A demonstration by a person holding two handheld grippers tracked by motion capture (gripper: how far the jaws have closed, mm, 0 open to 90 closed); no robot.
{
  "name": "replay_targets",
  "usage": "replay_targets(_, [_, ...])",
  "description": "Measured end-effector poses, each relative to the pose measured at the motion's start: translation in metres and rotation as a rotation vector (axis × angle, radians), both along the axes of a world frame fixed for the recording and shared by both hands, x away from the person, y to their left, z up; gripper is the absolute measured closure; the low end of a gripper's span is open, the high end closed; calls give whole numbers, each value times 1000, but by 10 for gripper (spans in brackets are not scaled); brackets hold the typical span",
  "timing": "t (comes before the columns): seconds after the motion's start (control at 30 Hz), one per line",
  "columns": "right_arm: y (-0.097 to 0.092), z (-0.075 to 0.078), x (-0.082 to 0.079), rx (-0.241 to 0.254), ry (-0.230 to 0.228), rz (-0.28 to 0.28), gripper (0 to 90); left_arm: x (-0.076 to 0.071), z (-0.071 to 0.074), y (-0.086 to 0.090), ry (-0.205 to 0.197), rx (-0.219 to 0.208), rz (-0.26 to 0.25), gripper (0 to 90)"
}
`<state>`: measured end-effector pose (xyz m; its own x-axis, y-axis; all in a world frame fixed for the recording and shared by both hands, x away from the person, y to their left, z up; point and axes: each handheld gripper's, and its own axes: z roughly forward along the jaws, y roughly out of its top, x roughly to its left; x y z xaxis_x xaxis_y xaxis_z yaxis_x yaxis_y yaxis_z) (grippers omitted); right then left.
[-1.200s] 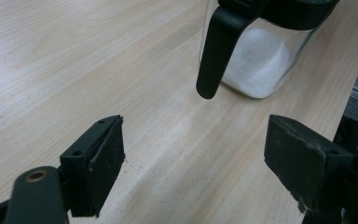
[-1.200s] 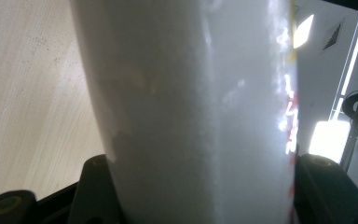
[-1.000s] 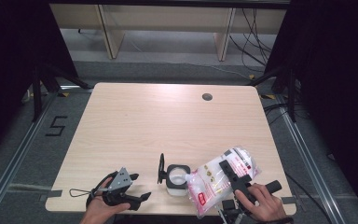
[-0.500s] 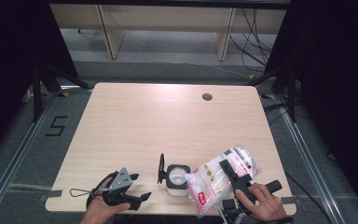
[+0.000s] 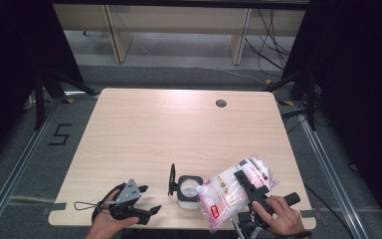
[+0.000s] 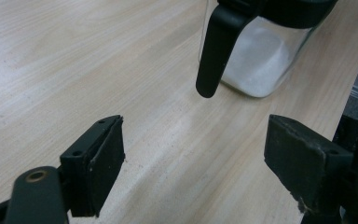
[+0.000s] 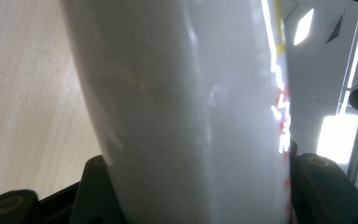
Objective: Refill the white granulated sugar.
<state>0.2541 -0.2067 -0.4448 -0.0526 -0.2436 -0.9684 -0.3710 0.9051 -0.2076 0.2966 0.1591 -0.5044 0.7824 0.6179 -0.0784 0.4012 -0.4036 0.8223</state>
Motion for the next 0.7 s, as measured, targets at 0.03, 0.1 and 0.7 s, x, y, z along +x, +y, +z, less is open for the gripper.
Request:
replay_targets(0.03, [-1, -3, 1, 42, 20, -11, 487, 1, 0, 1, -5, 24, 1, 194])
replay_targets(0.1, [-1, -4, 1, 43, 29, -16, 488, -1, -1, 0, 2, 8, 6, 194])
replay_targets(0.7, [-3, -1, 2, 40, 11, -2, 492, 1, 0, 1, -7, 23, -12, 194])
